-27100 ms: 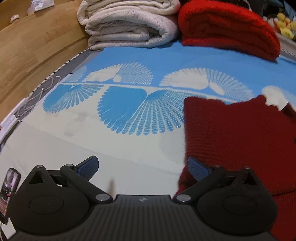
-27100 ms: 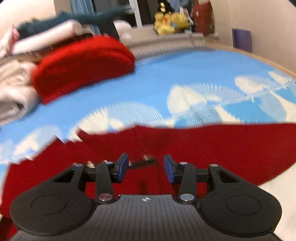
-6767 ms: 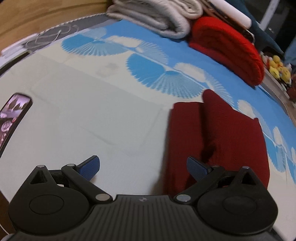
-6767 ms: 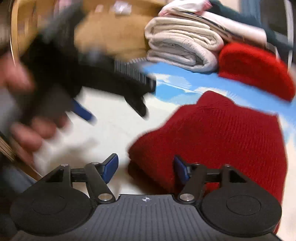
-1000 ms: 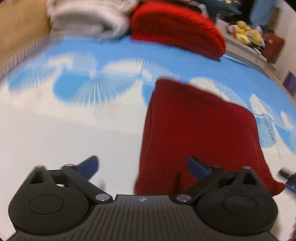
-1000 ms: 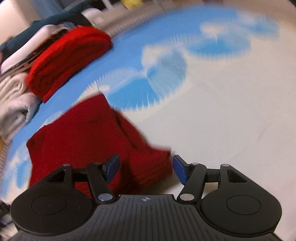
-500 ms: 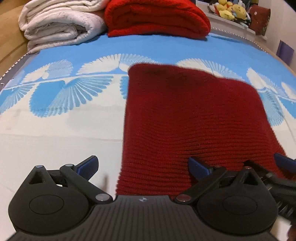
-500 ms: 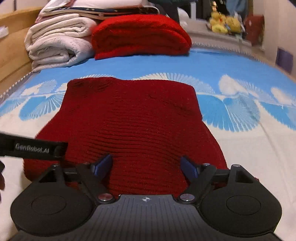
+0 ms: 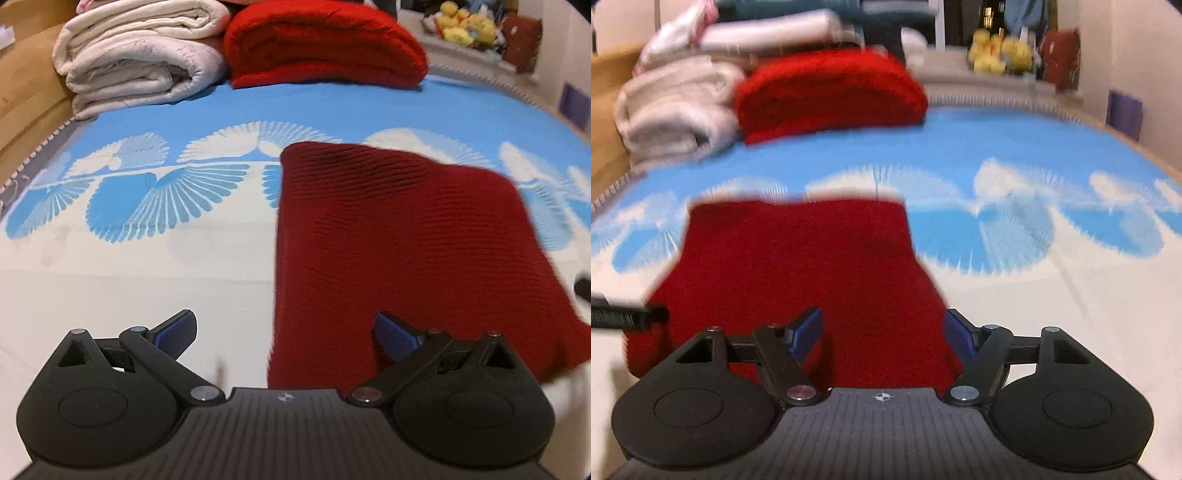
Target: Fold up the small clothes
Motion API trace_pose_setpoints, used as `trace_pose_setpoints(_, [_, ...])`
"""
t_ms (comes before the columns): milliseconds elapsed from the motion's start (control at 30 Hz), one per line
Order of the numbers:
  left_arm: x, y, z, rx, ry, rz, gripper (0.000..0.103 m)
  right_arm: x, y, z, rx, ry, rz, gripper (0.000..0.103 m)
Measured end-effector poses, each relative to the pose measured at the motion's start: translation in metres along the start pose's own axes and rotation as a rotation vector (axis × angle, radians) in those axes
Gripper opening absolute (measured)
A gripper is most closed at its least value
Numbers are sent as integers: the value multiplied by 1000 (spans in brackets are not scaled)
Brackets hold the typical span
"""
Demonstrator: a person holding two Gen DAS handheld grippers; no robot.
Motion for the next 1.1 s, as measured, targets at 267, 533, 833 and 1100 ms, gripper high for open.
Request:
trace_pose_setpoints(267, [28,-65,-89,-62,-32,-58,103,29,-36,-91,-96,48,15,89])
trace_pose_setpoints(533, [27,-137,-107,-15,-40,23,103,63,-96,-144,-49,41,-69,95])
trace_pose_setpoints(833, [27,-137,-92,-10,-33,23,103,49,-107,-123,40,39,34,96])
trace_pose_setpoints(1100, [23,-134,-91,4,-58,30,103,62,-109,-110,60,21,-60,96])
Point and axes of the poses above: each gripper's, at about its wrist camera, not at the fingertips, and z roughly the way its jaws point, x to its left, y to its top, the point moved 7 cm from there along z, roughly the way its jaws point, and after that the axes turned 13 degrees about -z, right-handed, at the moved point
